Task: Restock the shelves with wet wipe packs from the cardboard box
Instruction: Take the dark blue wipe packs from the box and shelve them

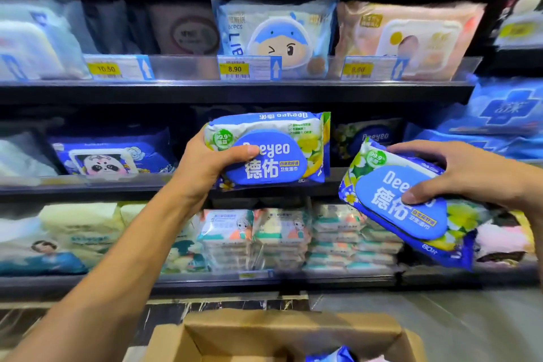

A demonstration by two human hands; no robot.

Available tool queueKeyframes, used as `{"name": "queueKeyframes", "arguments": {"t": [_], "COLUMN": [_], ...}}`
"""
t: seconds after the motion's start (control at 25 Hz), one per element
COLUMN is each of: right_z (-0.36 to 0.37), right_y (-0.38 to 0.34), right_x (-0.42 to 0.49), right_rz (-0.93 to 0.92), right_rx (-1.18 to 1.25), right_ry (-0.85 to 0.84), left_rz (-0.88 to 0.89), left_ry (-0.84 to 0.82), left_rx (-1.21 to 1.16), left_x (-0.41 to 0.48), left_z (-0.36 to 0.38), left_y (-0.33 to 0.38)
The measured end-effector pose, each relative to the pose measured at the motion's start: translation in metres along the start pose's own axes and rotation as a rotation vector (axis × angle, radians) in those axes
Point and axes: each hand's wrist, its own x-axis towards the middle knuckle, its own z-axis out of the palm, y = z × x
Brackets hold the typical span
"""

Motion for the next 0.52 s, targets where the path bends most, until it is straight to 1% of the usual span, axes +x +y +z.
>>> {"name": "queueKeyframes", "arguments": {"t": [0.12, 0.28, 0.52], "right_z": [-0.001, 0.003, 0.007], "right_y": [-0.001, -0.008, -0.018], "right_x": [0.0, -0.007, -0.017], "right_rz": [0.016, 0.031, 0.035], "right_rx": [-0.04, -0.121, -0.127], "right_ry": [0.075, 0.031, 0.031], "left_rz": [0.017, 0.057, 0.099], "left_ry": [0.036, 0.058, 0.094], "left_rx": [0.043, 0.129, 0.052], "left_x": [-0.003, 0.005, 0.028], "left_z": [-0.001, 0.005, 0.012], "left_y": [-0.008, -0.003, -0.005]}}
